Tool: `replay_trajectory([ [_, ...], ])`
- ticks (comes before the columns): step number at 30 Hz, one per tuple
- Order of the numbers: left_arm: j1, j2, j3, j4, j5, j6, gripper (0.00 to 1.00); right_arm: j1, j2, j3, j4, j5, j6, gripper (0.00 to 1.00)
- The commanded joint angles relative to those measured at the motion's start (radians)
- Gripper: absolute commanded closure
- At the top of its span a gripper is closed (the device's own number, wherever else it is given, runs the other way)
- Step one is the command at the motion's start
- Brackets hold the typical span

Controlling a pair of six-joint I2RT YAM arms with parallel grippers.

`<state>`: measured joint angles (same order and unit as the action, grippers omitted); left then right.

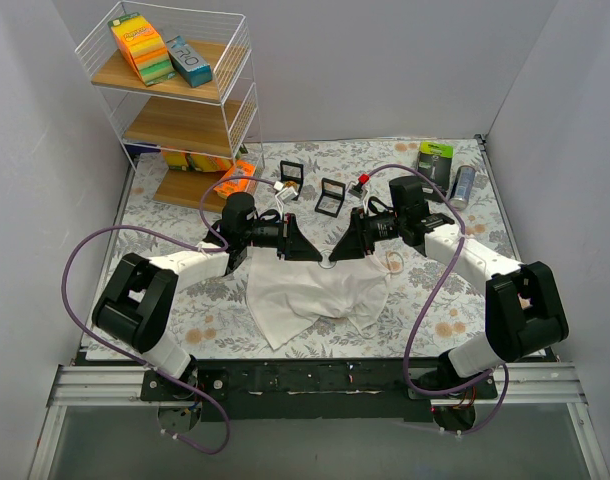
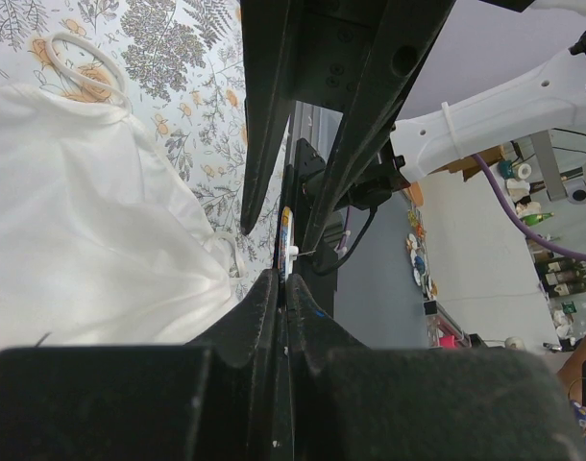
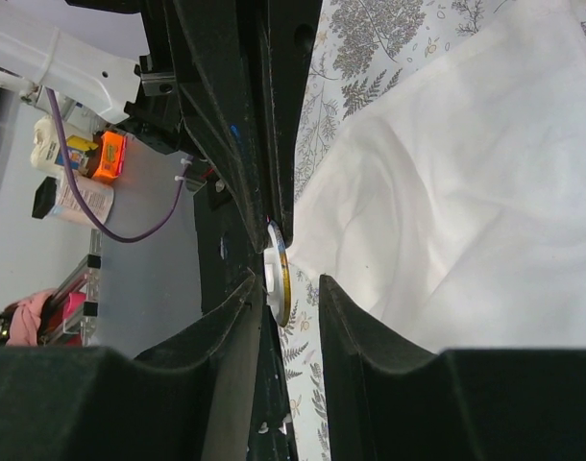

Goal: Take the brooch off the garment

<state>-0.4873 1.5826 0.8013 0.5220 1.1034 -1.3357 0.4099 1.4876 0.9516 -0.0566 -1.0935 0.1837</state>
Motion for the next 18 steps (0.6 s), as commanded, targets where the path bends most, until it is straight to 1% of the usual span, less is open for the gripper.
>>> replay_trajectory([
  [1,0.0,-0.01,0.027,0.01,0.018,0.0,1.0,0.007,0.0,-0.005,0.003,0.009,-0.016,0.63],
  [11,-0.002,-0.01,0.026,0.012,0.019,-0.003,1.0,0.01,-0.001,-0.008,-0.006,0.0,-0.027,0.63],
  [16,-0.002,-0.013,0.026,0.006,0.026,0.001,1.0,-0.008,-0.015,-0.025,-0.012,-0.038,-0.052,0.56],
  [18,0.0,-0.009,0.022,0.01,0.026,-0.005,1.0,-0.011,-0.016,-0.03,-0.008,-0.06,-0.047,0.55],
])
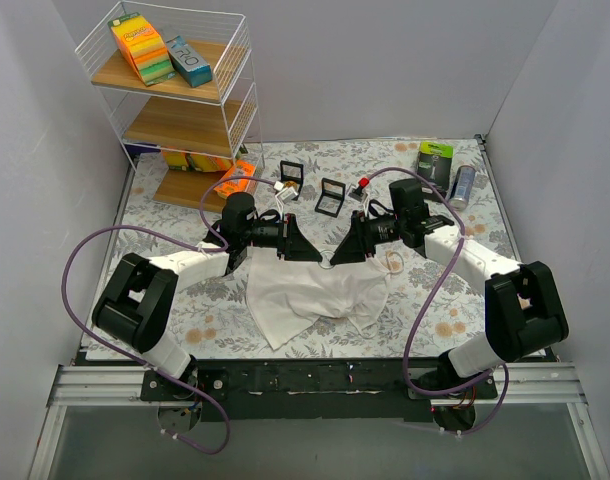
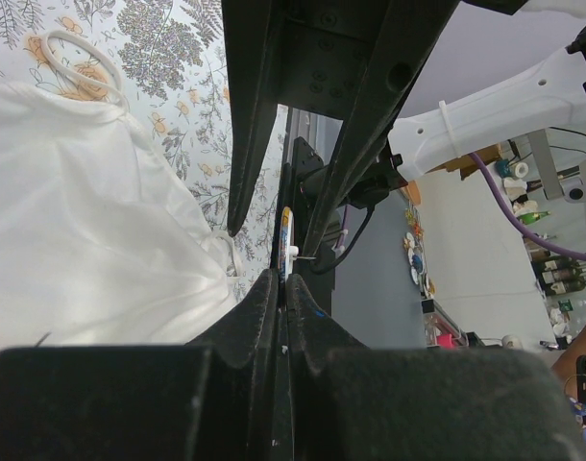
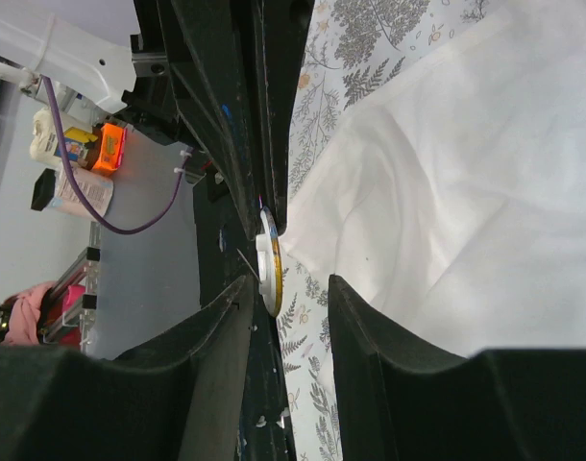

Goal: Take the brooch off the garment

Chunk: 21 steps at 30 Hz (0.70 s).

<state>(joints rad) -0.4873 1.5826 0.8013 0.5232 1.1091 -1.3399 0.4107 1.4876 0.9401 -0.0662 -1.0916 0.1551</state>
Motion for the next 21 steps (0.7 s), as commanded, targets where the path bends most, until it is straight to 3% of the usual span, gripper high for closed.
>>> replay_trajectory([
  [1,-0.002,-0.007,0.022,0.015,0.02,-0.004,1.0,-0.01,-0.02,-0.021,0.003,-0.063,-0.02,0.54],
  [21,0.0,0.002,0.032,0.015,0.015,-0.004,1.0,0.008,0.002,-0.004,0.036,0.019,0.038,0.52],
])
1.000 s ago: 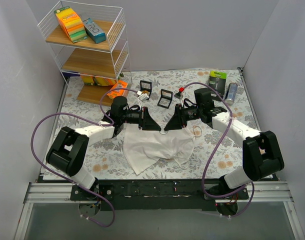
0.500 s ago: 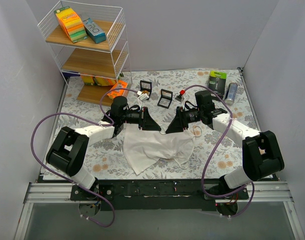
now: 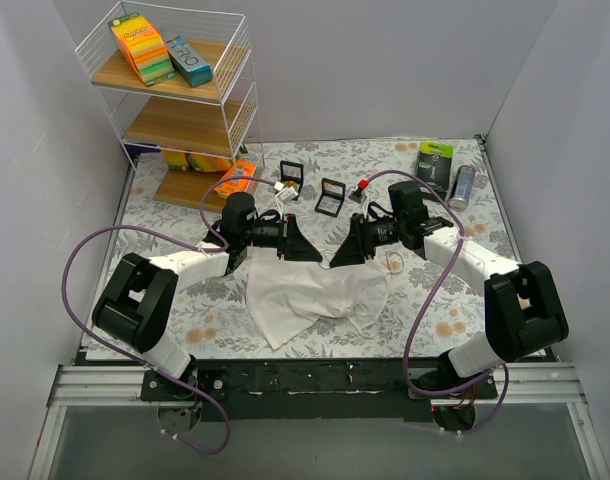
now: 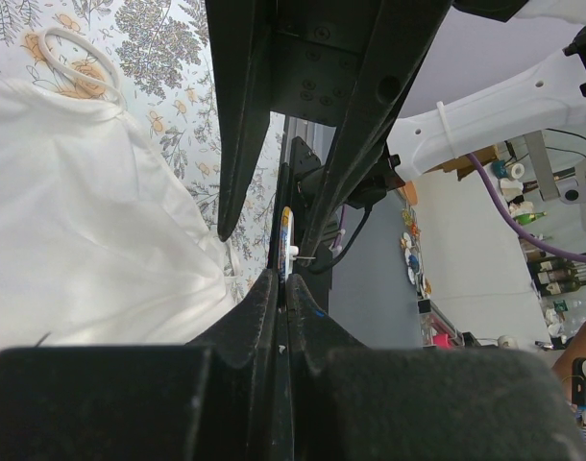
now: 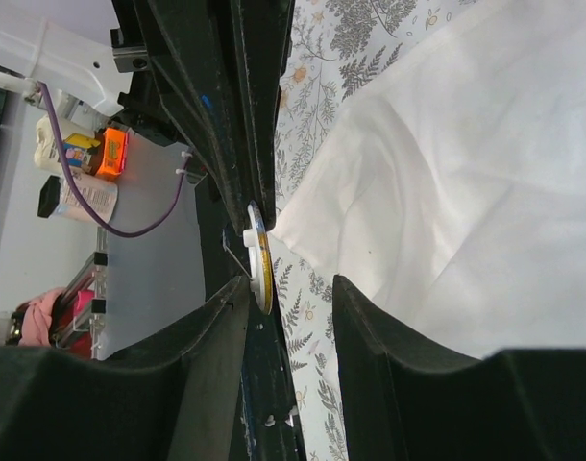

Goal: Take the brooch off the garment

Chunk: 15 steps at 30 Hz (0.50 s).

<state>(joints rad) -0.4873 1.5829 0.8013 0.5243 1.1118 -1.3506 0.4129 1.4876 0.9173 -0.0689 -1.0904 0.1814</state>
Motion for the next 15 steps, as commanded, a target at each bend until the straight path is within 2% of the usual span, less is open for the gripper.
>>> replay_trajectory([
  [1,0.0,0.002,0.032,0.014,0.013,0.007,1.0,0.006,0.003,0.018,0.04,0.021,0.018,0.52],
  [15,-0.005,0.011,0.045,0.005,0.016,0.025,1.0,0.007,0.051,0.051,0.031,0.086,0.049,0.53],
])
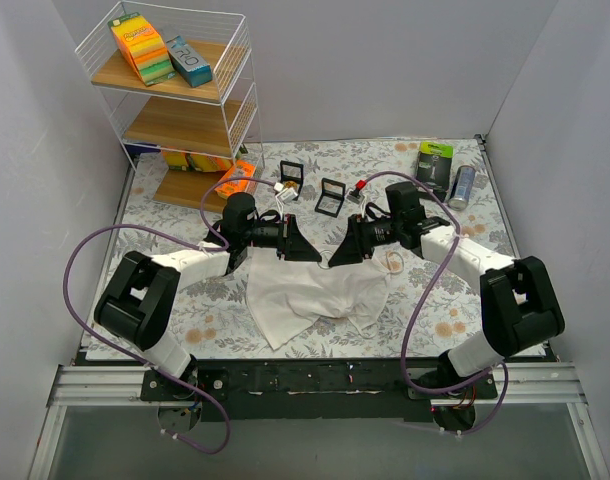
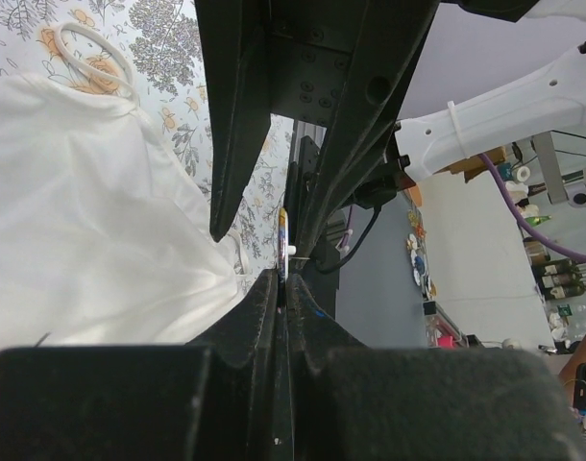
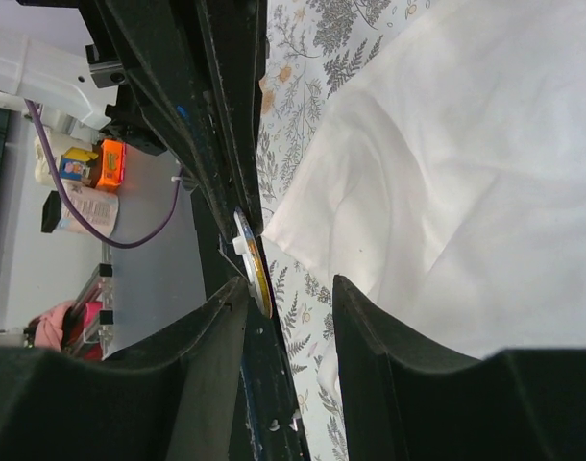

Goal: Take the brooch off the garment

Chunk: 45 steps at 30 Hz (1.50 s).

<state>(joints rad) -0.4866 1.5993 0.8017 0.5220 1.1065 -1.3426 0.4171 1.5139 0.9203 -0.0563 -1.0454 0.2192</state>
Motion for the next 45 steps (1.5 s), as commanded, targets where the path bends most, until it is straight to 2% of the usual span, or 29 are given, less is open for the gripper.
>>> replay_trajectory([
  [1,-0.004,-0.006,0.045,0.006,0.021,0.017,1.0,0.003,0.028,0.052,0.018,0.044,0.014,0.53],
  [25,-0.024,-0.015,0.085,-0.082,0.026,0.128,1.0,0.006,0.089,0.143,-0.052,0.205,0.023,0.54],
  [29,-0.024,-0.019,0.082,-0.083,0.023,0.128,1.0,0.003,0.074,0.161,-0.117,0.319,-0.017,0.55],
  [36,-0.024,-0.024,0.076,-0.099,0.016,0.137,1.0,-0.015,0.035,0.164,-0.163,0.403,-0.04,0.57],
  [39,-0.024,-0.025,0.073,-0.108,0.012,0.145,1.0,-0.021,0.023,0.16,-0.156,0.397,-0.037,0.57],
  [42,-0.024,-0.025,0.077,-0.134,-0.013,0.161,1.0,-0.023,0.012,0.143,-0.062,0.236,-0.047,0.52],
  [43,-0.024,-0.024,0.082,-0.145,-0.017,0.186,1.0,-0.026,0.005,0.14,-0.033,0.103,-0.052,0.52],
  [45,-0.024,-0.022,0.093,-0.181,-0.019,0.212,1.0,-0.024,-0.021,0.16,-0.022,0.044,-0.096,0.48],
])
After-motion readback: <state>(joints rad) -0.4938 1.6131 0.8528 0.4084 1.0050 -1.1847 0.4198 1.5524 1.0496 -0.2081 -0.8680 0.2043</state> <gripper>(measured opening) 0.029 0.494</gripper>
